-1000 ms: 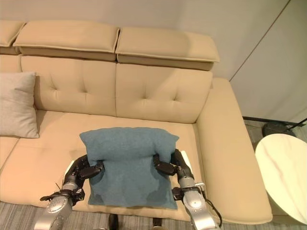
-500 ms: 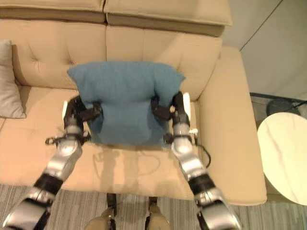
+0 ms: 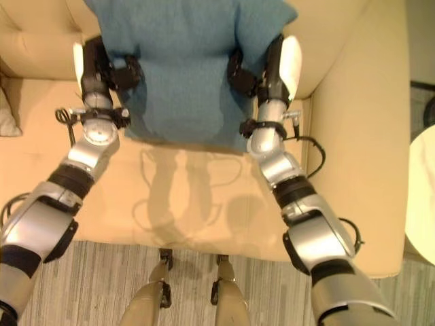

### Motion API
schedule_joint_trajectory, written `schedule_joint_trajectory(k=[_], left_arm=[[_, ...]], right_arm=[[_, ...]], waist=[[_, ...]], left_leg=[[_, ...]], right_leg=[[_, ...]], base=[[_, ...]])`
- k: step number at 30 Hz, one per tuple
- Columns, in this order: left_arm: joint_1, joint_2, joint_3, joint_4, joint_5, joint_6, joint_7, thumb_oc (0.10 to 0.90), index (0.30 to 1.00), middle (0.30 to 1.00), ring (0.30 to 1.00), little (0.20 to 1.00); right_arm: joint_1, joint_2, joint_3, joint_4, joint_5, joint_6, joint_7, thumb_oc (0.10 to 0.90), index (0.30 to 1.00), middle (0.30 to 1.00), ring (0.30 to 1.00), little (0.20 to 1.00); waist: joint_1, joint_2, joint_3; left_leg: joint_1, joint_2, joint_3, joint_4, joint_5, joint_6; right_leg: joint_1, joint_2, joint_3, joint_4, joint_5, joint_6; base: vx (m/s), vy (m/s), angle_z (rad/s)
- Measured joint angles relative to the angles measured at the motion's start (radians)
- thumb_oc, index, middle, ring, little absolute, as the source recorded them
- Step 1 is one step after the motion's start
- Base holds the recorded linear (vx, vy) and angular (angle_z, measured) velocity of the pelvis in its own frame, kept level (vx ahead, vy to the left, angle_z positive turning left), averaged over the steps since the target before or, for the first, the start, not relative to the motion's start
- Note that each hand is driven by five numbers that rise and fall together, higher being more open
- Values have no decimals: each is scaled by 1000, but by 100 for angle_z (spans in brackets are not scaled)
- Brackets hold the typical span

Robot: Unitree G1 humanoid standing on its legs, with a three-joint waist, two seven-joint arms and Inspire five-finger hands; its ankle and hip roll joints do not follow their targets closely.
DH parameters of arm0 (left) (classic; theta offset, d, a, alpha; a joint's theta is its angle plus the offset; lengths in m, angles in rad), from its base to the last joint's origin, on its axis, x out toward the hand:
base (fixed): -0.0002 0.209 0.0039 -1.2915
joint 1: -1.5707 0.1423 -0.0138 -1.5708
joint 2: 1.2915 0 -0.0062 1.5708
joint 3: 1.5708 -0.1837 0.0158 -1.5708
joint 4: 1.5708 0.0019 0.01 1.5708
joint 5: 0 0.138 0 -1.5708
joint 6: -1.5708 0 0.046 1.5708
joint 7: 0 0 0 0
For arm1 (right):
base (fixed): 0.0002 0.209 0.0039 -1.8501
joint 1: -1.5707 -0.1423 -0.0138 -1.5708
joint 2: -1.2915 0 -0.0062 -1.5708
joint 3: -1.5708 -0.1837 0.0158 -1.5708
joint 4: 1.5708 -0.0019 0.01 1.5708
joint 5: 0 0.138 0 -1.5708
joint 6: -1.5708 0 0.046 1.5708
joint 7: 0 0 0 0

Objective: Pick up all the scattered cushions and arrange them neatly on the sofa.

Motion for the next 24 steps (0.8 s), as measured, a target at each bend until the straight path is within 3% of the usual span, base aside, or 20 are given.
schedule_joint_trajectory(k=[1,2,3,4,5,6,7,8,9,10,11,12,16,22,24], left_arm=[[-8,0,0,12,0,0,-2,400,300,300,300,300],[-21,2,-3,17,5,-1,-10,400,300,300,300,300],[-21,6,-19,21,9,-1,-10,510,465,465,465,465],[-31,27,-32,24,12,-4,-12,598,596,596,596,596],[-62,55,-62,31,19,-4,-16,800,900,900,900,900],[-103,60,-85,61,29,-10,-32,800,900,900,900,900],[-131,66,-93,76,29,-10,-38,800,900,900,900,900],[-147,71,-85,82,27,-10,-38,800,900,900,900,900],[-149,71,-76,83,26,-13,-37,800,900,900,900,900],[-150,67,-64,78,26,-15,-38,800,900,900,900,900],[-146,70,-50,59,24,-19,-39,800,900,900,900,900],[-141,80,-38,52,15,-31,-40,800,900,900,900,900],[-125,92,-18,49,3,-35,-57,800,900,900,900,900],[-38,169,41,-18,-13,-78,-127,800,900,900,900,900],[55,216,111,-73,-21,-103,-150,800,900,900,900,900]], right_arm=[[-6,-1,8,3,1,-1,-6,400,300,300,300,300],[-27,-4,15,28,2,-9,-17,400,300,300,300,300],[-43,-21,33,35,7,-10,-11,400,300,300,300,300],[-53,-23,40,36,8,-19,-8,400,300,300,300,300],[-74,-39,51,42,9,-25,-8,477,415,415,415,415],[-90,-74,77,46,15,-29,-7,681,721,721,721,721],[-116,-97,102,62,20,-33,-3,800,900,900,900,900],[-150,-108,110,79,24,-41,10,800,900,900,900,900],[-163,-115,104,79,33,-44,14,800,900,900,900,900],[-168,-131,98,75,43,-46,15,800,900,900,900,900],[-171,-144,93,71,48,-46,15,800,900,900,900,900],[-168,-156,93,69,53,-47,17,800,900,900,900,900],[-165,-167,101,62,75,-52,43,800,900,900,900,900],[-150,-284,97,57,93,-89,127,800,900,900,900,900],[-73,-346,27,28,124,-95,151,800,900,900,900,900]], waist=[[-3,-1,0],[-28,-22,11],[3,2,12],[5,7,13],[-5,11,17],[-16,11,17],[-14,16,23],[-12,31,36],[-15,38,40],[-46,36,39],[-39,36,40],[-22,35,41],[-22,34,41],[-30,33,42],[-33,32,43]], left_leg=[[-33,-7,0,39,-2,-2],[-175,-35,-1,210,-55,-25],[-140,-4,1,-16,150,1],[-141,13,-5,-17,143,9],[-161,7,-14,-16,141,10],[-178,-1,-26,-16,142,11],[-183,0,-35,-16,144,14],[-186,5,-42,-16,154,28],[-188,-1,-49,-16,155,28],[-185,-48,-47,-16,154,27],[-189,-52,-39,-16,150,27],[-194,-41,-31,-16,150,27],[-194,-12,-28,-16,149,26],[-193,10,-32,-16,126,-5],[-193,10,-39,-16,123,-10]], right_leg=[[-9,-8,0,0,3,-4],[-26,-52,6,1,22,-6],[-43,-18,14,1,16,13],[-51,-5,32,1,0,28],[-68,-10,29,1,1,31],[-88,-19,29,11,-2,35],[-120,-22,32,57,-13,49],[-184,-21,34,139,-55,80],[-201,-22,35,134,-64,105],[-164,-42,41,-3,61,104],[-169,-43,31,-1,52,62],[-178,-31,34,-1,57,57],[-178,-5,31,-1,60,53],[-177,16,25,-1,60,53],[-173,16,20,-1,60,53]], base=[[-4,16,41],[-11,12,6],[-7,-6,-25],[-13,6,-55],[-6,15,-13],[-6,20,6],[-1,6,-8],[-3,3,-14],[2,-5,33],[1,-15,50],[2,-27,41],[-1,-25,-6],[-1,-41,-8],[-10,-48,-4],[-19,-80,6]])
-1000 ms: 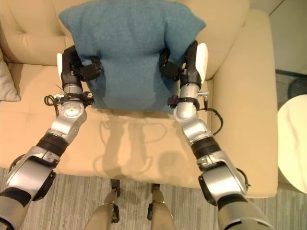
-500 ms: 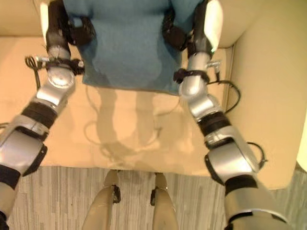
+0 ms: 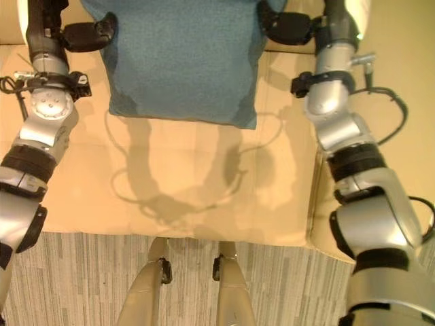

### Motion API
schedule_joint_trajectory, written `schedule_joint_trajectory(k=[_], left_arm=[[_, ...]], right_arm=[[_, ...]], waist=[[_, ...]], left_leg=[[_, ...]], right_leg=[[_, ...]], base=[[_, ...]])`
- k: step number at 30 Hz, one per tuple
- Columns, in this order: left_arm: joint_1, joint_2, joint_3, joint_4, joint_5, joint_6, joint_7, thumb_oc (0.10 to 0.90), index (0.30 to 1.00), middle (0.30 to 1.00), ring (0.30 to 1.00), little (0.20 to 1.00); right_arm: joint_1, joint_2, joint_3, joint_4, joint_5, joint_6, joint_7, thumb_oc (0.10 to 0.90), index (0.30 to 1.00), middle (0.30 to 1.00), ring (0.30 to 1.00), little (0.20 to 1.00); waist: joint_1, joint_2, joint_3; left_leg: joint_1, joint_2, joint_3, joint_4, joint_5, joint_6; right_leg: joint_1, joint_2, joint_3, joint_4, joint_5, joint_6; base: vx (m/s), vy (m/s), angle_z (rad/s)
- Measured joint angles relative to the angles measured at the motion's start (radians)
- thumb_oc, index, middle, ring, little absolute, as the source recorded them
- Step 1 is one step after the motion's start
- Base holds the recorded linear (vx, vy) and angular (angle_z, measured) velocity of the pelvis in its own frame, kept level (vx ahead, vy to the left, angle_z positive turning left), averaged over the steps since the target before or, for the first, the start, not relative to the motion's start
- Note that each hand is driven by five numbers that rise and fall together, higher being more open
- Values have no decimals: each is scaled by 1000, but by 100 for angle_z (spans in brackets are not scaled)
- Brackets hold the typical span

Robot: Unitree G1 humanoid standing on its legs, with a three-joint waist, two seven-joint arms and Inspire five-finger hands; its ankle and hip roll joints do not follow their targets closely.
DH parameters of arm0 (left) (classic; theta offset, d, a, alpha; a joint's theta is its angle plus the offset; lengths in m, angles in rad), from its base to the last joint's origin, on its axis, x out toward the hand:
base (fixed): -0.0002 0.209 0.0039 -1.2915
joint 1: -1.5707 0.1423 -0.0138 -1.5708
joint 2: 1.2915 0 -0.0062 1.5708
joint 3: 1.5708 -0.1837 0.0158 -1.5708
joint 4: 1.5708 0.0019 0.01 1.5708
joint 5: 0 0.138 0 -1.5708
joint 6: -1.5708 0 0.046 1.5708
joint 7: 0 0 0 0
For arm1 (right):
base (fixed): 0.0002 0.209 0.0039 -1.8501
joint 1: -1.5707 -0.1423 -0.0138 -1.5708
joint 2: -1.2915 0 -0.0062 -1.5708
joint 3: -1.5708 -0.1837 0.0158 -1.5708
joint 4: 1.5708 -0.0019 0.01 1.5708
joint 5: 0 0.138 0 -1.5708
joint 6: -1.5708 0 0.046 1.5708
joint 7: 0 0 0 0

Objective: Pick up all the scattered cushions and arrange them neatly on the sofa.

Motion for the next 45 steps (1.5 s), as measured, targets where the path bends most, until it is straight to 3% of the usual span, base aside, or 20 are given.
schedule_joint_trajectory(k=[3,5,6,8,9,11,12,14,16,21,26,29,31,32,33,34,36,39,41,45], left_arm=[[396,6,306,-223,-33,-5,-25,800,900,900,900,900],[692,-40,415,-265,-56,21,-16,800,900,900,900,900],[847,-92,444,-285,-68,37,-20,800,900,900,900,900],[1009,-207,471,-335,-68,40,-39,800,900,900,900,900],[1084,-248,406,-332,-64,63,-68,800,900,900,900,900],[1209,-286,414,-352,1,61,-138,800,900,900,900,900],[1312,-350,432,-332,33,85,-168,800,900,900,900,900],[1433,-354,405,-217,83,91,-200,800,900,900,900,900],[1426,-354,365,-38,130,137,-220,800,900,900,900,900],[1331,-381,284,250,258,169,-268,800,900,900,900,900],[1319,-384,279,265,297,175,-268,800,900,900,900,900],[1286,-385,277,260,308,176,-267,800,900,900,900,900],[1196,-385,278,296,324,184,-269,800,900,900,900,900],[1193,-389,281,299,324,185,-272,800,900,900,900,900],[1189,-393,281,321,325,186,-276,800,900,900,900,900],[1187,-399,283,333,325,191,-276,800,900,900,900,900],[1193,-421,282,335,325,191,-278,800,900,900,900,900],[1176,-444,261,317,325,191,-279,800,900,900,900,900],[1154,-444,229,302,327,189,-277,800,900,900,900,900],[1145,-433,212,302,346,191,-279,800,900,900,900,900]], right_arm=[[429,-15,-352,-171,47,8,46,800,900,900,900,900],[733,66,-492,-193,69,45,69,800,900,900,900,900],[863,143,-532,-207,68,57,84,800,900,900,900,900],[1015,275,-565,-276,64,51,108,800,900,900,900,900],[1076,327,-512,-251,45,62,154,800,900,900,900,900],[1162,424,-507,-249,-22,57,198,800,900,900,900,900],[1264,483,-491,-241,-64,83,235,800,900,900,900,900],[1379,507,-444,-164,-96,77,266,800,900,900,900,900],[1378,514,-387,-29,-116,87,297,800,900,900,900,900],[1303,534,-291,178,-162,86,338,800,900,900,900,900],[1308,545,-307,219,-158,86,342,800,900,900,900,900],[1273,535,-315,251,-150,88,341,800,900,900,900,900],[1201,525,-315,291,-146,97,339,800,900,900,900,900],[1182,523,-315,288,-145,99,339,800,900,900,900,900],[1175,523,-315,282,-142,98,339,800,900,900,900,900],[1168,519,-315,280,-137,97,338,800,900,900,900,900],[1179,506,-320,289,-134,104,337,800,900,900,900,900],[1200,493,-323,307,-135,109,338,800,900,900,900,900],[1197,507,-321,358,-143,119,340,800,900,900,900,900],[1159,557,-320,408,-165,133,340,800,900,900,900,900]], waist=[[-6,-32,19],[-17,-61,34],[-10,-69,26],[4,-73,5],[16,-76,2],[30,-78,-28],[37,-74,-33],[37,-64,-155],[35,-65,-211],[36,-72,-216],[35,-58,-207],[40,-46,-176],[38,-66,-111],[37,-96,-94],[32,-115,-96],[27,-127,-89],[2,-105,-102],[-24,-63,-121],[-16,-66,-130],[-19,-120,-133]], left_leg=[[58,3,-4,0,-13,-16],[157,1,-6,0,-18,-20],[211,11,-6,0,-58,-21],[256,19,-10,0,-92,-20],[299,17,-13,-1,-101,-25],[355,18,-6,0,-122,-30],[503,18,2,-1,-144,-18],[587,20,3,-2,-182,-21],[636,22,1,-2,-190,-14],[701,29,-9,-2,-189,-14],[684,48,-44,0,-175,-30],[638,60,-63,42,-156,-46],[560,52,-66,109,-101,-140],[554,27,-51,190,-149,-114],[550,-3,-39,308,-222,-73],[565,-15,-38,390,-274,-64],[650,0,-32,432,-348,-65],[739,9,-9,241,-368,-57],[782,3,-14,120,-367,-22],[771,-88,-8,81,-334,34]], right_leg=[[63,5,-20,0,-15,-11],[174,0,-42,0,-44,-18],[224,8,-42,0,-68,-15],[268,16,-45,0,-77,-24],[314,12,-45,0,-87,-17],[369,13,-47,0,-92,-25],[515,11,-46,-1,-119,-22],[601,12,-53,-1,-161,-17],[652,16,-60,-2,-176,-19],[727,21,-71,-1,-177,-21],[732,50,-89,-1,-179,-28],[702,74,-97,6,-178,-58],[637,41,-100,47,-175,-135],[641,14,-98,18,-142,-158],[655,-15,-97,-3,-121,-162],[658,-29,-98,-1,-119,-150],[671,-29,-104,-1,-120,-138],[666,-13,-131,1,-116,-105],[635,-8,-123,8,-86,-78],[587,-93,-92,21,-43,-26]], base=[[-13,-91,7],[-8,-54,16],[3,-45,-3],[2,-13,-4],[64,-32,9],[88,-28,-4],[49,-15,-5],[-4,-6,3],[-18,-27,7],[-65,-94,6],[-147,-65,15],[-302,-32,22],[-166,16,14],[-106,44,-22],[-88,68,-25],[-69,88,-5],[-61,146,24],[-74,121,44],[-174,189,15],[-186,143,-7]])
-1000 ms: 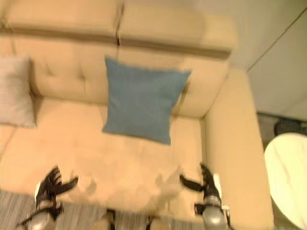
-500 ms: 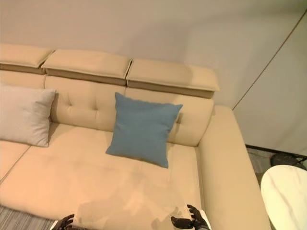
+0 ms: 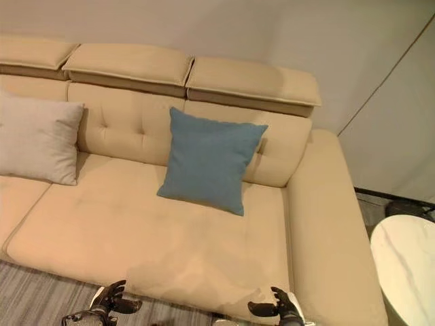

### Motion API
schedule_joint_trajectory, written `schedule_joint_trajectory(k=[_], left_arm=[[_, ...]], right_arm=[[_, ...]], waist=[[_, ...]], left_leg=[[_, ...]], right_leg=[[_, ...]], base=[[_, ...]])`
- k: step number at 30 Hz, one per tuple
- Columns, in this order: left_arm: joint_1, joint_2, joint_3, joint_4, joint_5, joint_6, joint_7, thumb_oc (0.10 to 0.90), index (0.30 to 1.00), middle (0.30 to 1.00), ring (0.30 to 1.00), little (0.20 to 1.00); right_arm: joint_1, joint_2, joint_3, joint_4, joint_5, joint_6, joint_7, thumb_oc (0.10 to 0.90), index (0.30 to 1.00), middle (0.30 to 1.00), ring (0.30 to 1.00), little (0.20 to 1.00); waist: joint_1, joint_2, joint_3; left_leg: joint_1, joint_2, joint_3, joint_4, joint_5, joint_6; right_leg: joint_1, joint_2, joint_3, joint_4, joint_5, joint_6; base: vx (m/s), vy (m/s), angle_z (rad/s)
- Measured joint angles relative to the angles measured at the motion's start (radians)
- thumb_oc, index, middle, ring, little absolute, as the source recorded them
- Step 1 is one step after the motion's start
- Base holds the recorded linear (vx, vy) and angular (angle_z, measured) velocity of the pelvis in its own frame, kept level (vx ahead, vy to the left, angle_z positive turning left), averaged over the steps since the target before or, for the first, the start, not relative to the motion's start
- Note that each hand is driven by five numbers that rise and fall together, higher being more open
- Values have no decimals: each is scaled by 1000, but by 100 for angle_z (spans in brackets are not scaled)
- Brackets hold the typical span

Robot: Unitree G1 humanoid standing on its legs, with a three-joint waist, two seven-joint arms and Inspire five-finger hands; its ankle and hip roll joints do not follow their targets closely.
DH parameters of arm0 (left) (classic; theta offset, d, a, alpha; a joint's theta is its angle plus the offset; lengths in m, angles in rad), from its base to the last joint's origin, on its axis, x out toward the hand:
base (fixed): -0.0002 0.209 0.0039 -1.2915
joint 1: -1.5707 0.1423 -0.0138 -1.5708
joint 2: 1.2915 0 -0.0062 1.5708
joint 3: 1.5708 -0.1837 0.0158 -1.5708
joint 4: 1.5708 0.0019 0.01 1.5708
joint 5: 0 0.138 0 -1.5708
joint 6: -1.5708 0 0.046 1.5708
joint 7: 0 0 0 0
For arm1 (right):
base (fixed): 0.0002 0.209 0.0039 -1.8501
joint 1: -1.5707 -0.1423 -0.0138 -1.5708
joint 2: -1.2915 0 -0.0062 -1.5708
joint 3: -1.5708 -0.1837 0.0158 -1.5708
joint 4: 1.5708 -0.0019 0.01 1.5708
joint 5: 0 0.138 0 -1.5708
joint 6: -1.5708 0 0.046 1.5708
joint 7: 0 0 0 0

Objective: Pick up all the scattered cushions and arrange them neatly on the sofa.

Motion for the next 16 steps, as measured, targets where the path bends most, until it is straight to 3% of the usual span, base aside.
schedule_joint_trajectory(k=[2,3,4,5,6,7,8,10,12,13,16], left_arm=[[7,28,17,27,0,0,3,800,900,900,900,900],[2,46,33,40,0,1,4,800,900,900,900,900],[-5,50,49,49,2,0,5,800,900,900,900,900],[-14,59,49,74,16,1,5,800,900,900,900,900],[-35,59,55,101,19,3,5,800,900,900,900,900],[-36,56,64,99,21,5,5,800,900,900,900,900],[-20,63,61,78,21,3,5,800,900,900,900,900],[7,76,57,60,20,6,9,800,900,900,900,900],[16,74,55,61,20,17,10,800,900,900,900,900],[31,63,56,62,19,23,15,800,900,900,900,900],[47,48,49,59,18,23,13,800,900,900,900,900]], right_arm=[[7,31,0,-1,-11,7,0,800,900,900,900,900],[2,42,0,8,-11,8,1,800,900,900,900,900],[-28,41,4,26,-11,10,1,800,900,900,900,900],[-51,42,10,38,-11,15,0,800,900,900,900,900],[-64,41,10,41,-12,16,0,800,900,900,900,900],[-55,41,10,47,-12,21,2,800,900,900,900,900],[-34,41,10,47,-12,29,3,800,900,900,900,900],[-37,39,4,43,-11,26,1,800,900,900,900,900],[-40,37,1,38,-11,27,1,800,900,900,900,900],[-40,37,3,39,-10,28,2,800,900,900,900,900],[-25,35,3,39,-7,34,2,800,900,900,900,900]], waist=[[4,-27,2],[0,-42,8],[3,-36,10],[0,-32,13],[6,-11,26],[22,14,26],[57,46,21],[81,26,11],[85,18,4],[83,22,-2],[83,41,-19]], left_leg=[[-14,-43,25,10,4,34],[-67,-66,42,62,-2,52],[-115,-59,49,103,-8,74],[-136,-50,56,108,-3,84],[-135,-22,63,87,12,101],[-112,7,57,57,36,94],[-88,43,55,5,67,85],[-97,27,79,-7,79,84],[-90,15,76,-35,96,69],[-84,14,72,-57,113,47],[-84,33,62,-79,135,17]], right_leg=[[-25,-46,33,3,44,37],[-62,-57,62,10,110,47],[-95,-49,98,-4,177,55],[-103,-42,135,-21,216,12],[-118,-16,137,93,91,73],[-128,21,123,234,-36,58],[-97,77,102,399,-184,87],[-56,55,89,406,-287,81],[14,49,73,298,-300,79],[79,64,79,155,-276,29],[96,93,79,97,-236,6]], base=[[-348,123,-24],[-446,126,-40],[-318,80,-31],[-218,25,-19],[-95,-2,-5],[-110,-47,-17],[-71,-65,-29],[-55,-79,-30],[-44,-80,-10],[-37,-74,-2],[-8,-58,-2]])
